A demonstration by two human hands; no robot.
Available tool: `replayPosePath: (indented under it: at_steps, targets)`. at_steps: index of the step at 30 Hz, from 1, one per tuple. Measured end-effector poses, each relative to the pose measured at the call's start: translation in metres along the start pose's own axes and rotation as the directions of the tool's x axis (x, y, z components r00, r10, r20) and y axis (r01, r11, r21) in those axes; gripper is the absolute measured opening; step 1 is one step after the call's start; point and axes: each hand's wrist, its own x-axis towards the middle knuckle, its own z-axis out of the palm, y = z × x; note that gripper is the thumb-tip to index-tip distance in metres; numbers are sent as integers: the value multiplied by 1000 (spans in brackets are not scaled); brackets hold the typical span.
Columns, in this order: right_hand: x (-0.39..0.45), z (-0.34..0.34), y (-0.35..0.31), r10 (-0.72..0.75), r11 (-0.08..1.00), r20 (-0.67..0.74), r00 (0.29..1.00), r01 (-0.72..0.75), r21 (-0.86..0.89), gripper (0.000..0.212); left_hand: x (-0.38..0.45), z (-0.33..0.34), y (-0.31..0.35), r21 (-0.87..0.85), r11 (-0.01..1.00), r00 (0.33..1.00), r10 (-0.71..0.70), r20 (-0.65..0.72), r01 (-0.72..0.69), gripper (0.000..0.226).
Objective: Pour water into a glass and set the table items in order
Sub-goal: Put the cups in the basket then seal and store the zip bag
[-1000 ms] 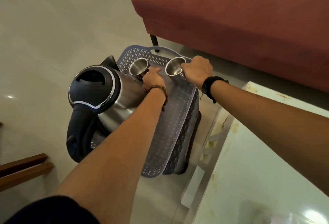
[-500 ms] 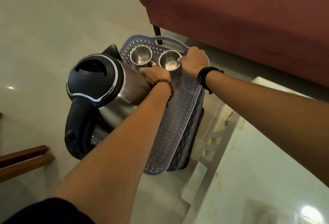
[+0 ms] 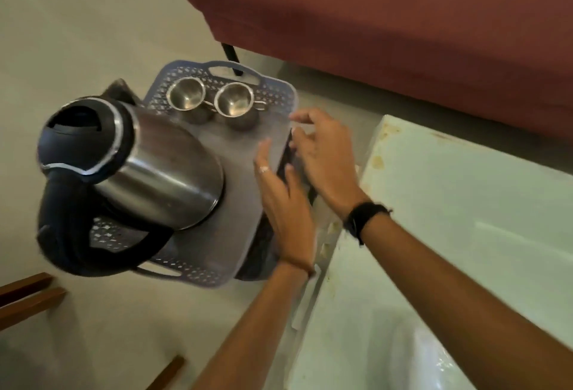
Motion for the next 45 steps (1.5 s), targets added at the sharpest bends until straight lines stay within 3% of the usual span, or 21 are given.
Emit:
replayPosePath:
  at_steps: [3, 7, 12, 15, 17, 20, 22, 24, 28, 30, 34, 36, 37, 39, 42, 45]
  targets:
    - [-65, -49, 41, 149, 988, -39, 988, -147, 47, 18, -85, 10, -10, 122, 991, 980, -75, 185, 53, 48]
    - [-156, -127, 104, 375, 927, -100, 922, -370, 65, 24, -192, 24, -19, 270, 963, 870, -132, 476, -2, 45]
    - [-259, -234, 170, 503, 858, -145, 852, -512, -33, 35, -294, 37, -32, 331, 875, 631, -39, 775, -353, 52]
    - [-307, -287, 201, 579, 804, -119, 806, -589, -79, 35, -336, 46, -41, 312, 769, 445, -39, 895, -558, 58]
    - [-328, -308, 216, 599, 788, -59, 799, -600, -138, 29, -355, 49, -53, 350, 685, 347, -150, 926, -639, 72]
    - [-347, -324, 229, 564, 814, 89, 821, -534, -227, 32, -374, 48, -82, 459, 604, 280, -371, 886, -652, 95]
    - [-355, -326, 236, 541, 832, 174, 822, -495, -250, 33, -380, 47, -96, 487, 475, 295, -423, 857, -733, 101]
    - [-362, -325, 241, 512, 850, 248, 822, -443, -286, 30, -388, 49, -100, 534, 381, 353, -451, 820, -755, 98]
    - [-372, -321, 249, 454, 877, 366, 812, -336, -343, 24, -397, 59, -85, 531, 243, 455, -309, 835, -811, 76]
    - [-374, -320, 250, 411, 892, 422, 808, -260, -370, 28, -399, 62, -84, 486, 175, 436, -257, 862, -856, 65]
    - [-373, -315, 249, 279, 896, 541, 793, -14, -443, 39, -395, 60, -82, 451, 105, 409, -280, 869, -886, 65]
    - [-373, -310, 251, 245, 868, 611, 752, 110, -484, 46, -394, 59, -81, 458, 145, 399, -314, 862, -877, 61]
    - [-374, -308, 253, 240, 847, 636, 734, 162, -506, 50, -394, 58, -86, 451, 225, 359, -355, 863, -863, 58]
    - [-374, -299, 256, 215, 817, 661, 719, 238, -525, 56, -394, 56, -92, 501, 335, 345, -428, 836, -798, 54]
    - [-362, -286, 261, 167, 779, 653, 738, 307, -546, 46, -398, 52, -99, 515, 376, 377, -384, 843, -770, 61]
    - [-344, -280, 265, 97, 720, 680, 727, 421, -552, 24, -401, 53, -101, 557, 394, 456, -326, 828, -731, 58]
